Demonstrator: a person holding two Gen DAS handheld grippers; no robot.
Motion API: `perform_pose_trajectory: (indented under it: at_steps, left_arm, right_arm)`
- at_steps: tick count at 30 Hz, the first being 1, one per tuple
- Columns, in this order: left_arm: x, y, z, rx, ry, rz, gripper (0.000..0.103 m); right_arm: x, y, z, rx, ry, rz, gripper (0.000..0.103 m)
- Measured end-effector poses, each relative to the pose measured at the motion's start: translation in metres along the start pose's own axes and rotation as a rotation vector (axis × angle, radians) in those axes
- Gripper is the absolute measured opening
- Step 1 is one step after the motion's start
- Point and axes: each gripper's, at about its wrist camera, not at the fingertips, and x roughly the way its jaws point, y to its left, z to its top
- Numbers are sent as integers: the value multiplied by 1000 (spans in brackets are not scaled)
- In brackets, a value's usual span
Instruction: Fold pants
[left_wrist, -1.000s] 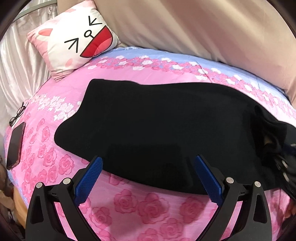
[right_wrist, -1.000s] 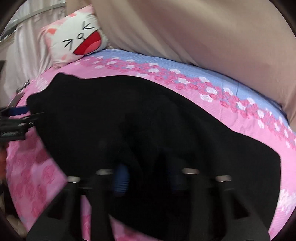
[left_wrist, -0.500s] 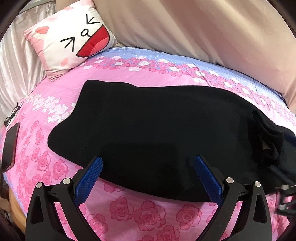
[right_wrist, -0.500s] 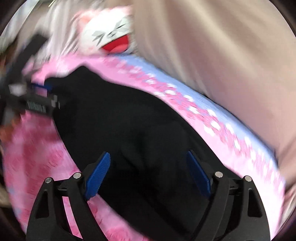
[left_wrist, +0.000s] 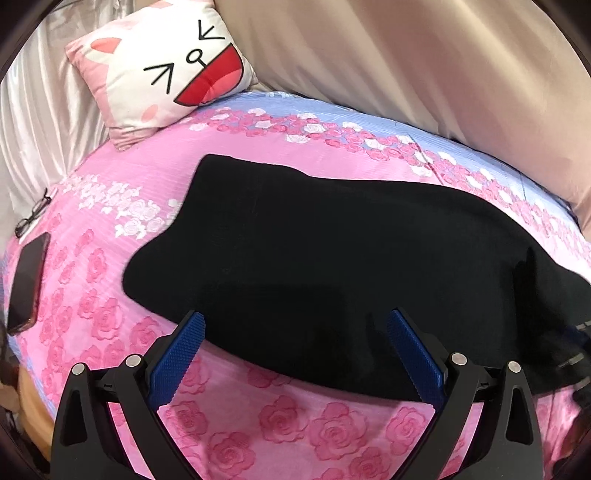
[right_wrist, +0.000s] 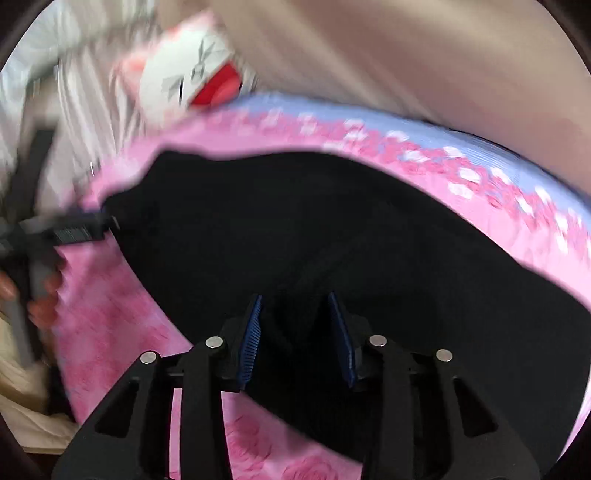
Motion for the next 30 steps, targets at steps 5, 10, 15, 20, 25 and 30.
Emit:
perform_pose_trajectory:
  at_steps: [5,10,15,20,25,30]
  left_arm:
    - [5,5,-2,-12,18,3,97]
    - [0,-1,-1,2,8,-9,97]
    - [5,-10,0,17,22,-10,97]
    - [5,-17,1,35,22,-6,97]
    - [5,0,1,0,16,18,97]
    - [11,8,3,-28,34,33,97]
  right_arm:
    - [-31,-46,13,185,-84,30,36]
    - [-43,-73,10,373,-112,307,45]
    - [-5,-31,28,106,-63,-116,36]
    - [65,-7,29,-52,16,-326,33]
    - [50,8,50,-25,-38,-326,33]
    - [62,12,40,-43,3,-317,36]
